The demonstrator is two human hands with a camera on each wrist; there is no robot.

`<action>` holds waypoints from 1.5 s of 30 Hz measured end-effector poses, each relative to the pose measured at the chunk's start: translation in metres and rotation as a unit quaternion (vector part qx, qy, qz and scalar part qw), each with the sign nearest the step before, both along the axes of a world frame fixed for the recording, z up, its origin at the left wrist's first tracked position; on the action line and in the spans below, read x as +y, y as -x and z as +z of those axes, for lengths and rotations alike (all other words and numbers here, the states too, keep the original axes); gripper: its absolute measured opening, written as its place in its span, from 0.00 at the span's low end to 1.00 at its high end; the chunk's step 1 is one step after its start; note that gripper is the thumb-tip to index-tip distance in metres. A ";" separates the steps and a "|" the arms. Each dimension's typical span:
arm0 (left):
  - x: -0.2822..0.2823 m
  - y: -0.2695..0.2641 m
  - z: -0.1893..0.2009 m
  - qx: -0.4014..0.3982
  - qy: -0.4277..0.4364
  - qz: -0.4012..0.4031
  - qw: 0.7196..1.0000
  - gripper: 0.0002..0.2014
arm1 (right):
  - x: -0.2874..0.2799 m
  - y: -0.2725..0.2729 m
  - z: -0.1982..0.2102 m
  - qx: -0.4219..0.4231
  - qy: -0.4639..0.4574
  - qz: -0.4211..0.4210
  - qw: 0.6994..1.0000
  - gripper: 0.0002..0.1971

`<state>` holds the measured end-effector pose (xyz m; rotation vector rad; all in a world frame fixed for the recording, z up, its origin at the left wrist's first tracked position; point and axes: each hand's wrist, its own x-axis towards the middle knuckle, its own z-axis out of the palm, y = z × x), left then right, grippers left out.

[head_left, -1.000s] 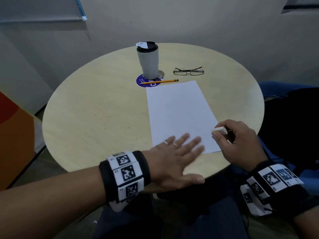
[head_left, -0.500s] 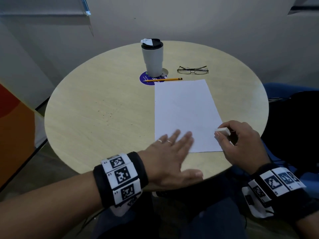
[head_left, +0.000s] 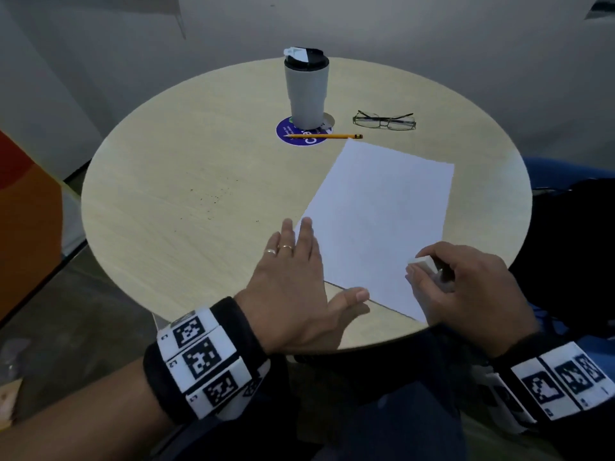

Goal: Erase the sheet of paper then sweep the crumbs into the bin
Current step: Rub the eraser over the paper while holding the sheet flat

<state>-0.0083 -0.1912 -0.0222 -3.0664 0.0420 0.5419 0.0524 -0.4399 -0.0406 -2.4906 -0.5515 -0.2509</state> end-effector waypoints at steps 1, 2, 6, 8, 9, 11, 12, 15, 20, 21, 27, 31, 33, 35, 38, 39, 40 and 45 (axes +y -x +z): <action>0.002 0.001 -0.001 -0.009 0.012 0.022 1.000 0.63 | 0.004 0.005 0.003 0.002 0.011 0.014 1.000 0.05; 0.004 0.002 -0.003 -0.016 0.029 0.043 0.999 0.63 | 0.008 0.010 0.006 0.007 0.016 0.029 0.999 0.05; 0.011 0.010 -0.015 -0.042 0.083 0.082 0.992 0.63 | 0.020 0.025 0.016 0.067 -0.006 0.092 0.993 0.04; 0.018 0.009 -0.020 -0.062 0.104 0.075 0.990 0.63 | 0.024 0.027 0.019 0.102 -0.037 0.112 0.988 0.05; 0.023 0.008 -0.022 -0.075 0.116 0.068 0.988 0.63 | 0.025 0.026 0.019 0.114 -0.052 0.108 0.986 0.06; 0.033 0.005 -0.024 -0.104 0.133 0.048 0.985 0.64 | 0.028 0.021 0.019 0.096 -0.059 0.092 0.989 0.08; 0.038 0.005 -0.024 -0.116 0.139 0.037 0.983 0.64 | 0.030 0.019 0.021 0.072 -0.053 0.088 0.992 0.08; 0.052 0.007 -0.025 -0.153 0.176 0.038 0.972 0.58 | 0.040 0.016 0.024 0.005 -0.025 0.104 0.994 0.11; 0.071 0.015 -0.030 -0.143 0.215 0.037 0.965 0.62 | 0.062 0.019 0.018 -0.009 0.066 0.163 0.984 0.09; 0.074 0.015 -0.032 -0.136 0.215 0.028 0.967 0.65 | 0.066 0.019 0.016 -0.007 0.073 0.168 0.983 0.10; 0.090 0.015 -0.035 -0.128 0.227 0.008 0.965 0.68 | 0.093 0.009 0.031 -0.031 0.123 0.203 0.971 0.10; 0.092 0.014 -0.035 -0.129 0.225 0.015 0.966 0.68 | 0.124 -0.015 0.049 -0.030 0.136 0.237 0.961 0.09; 0.093 0.013 -0.036 -0.128 0.231 0.020 0.964 0.70 | 0.142 -0.031 0.048 -0.034 0.162 0.258 0.952 0.10; 0.093 0.012 -0.036 -0.124 0.227 0.026 0.966 0.71 | 0.159 -0.044 0.043 -0.037 0.198 0.261 0.944 0.09; 0.093 0.012 -0.035 -0.120 0.207 0.030 0.970 0.72 | 0.175 -0.049 0.033 -0.049 0.229 0.259 0.937 0.07; 0.093 0.012 -0.034 -0.121 0.204 0.032 0.971 0.71 | 0.175 -0.046 0.029 -0.051 0.230 0.268 0.934 0.07; 0.093 0.011 -0.034 -0.121 0.199 0.034 0.972 0.71 | 0.170 -0.040 0.026 -0.051 0.233 0.280 0.930 0.07; 0.091 0.010 -0.031 -0.112 0.178 0.033 0.977 0.71 | 0.138 -0.016 0.039 -0.018 0.276 0.341 0.898 0.08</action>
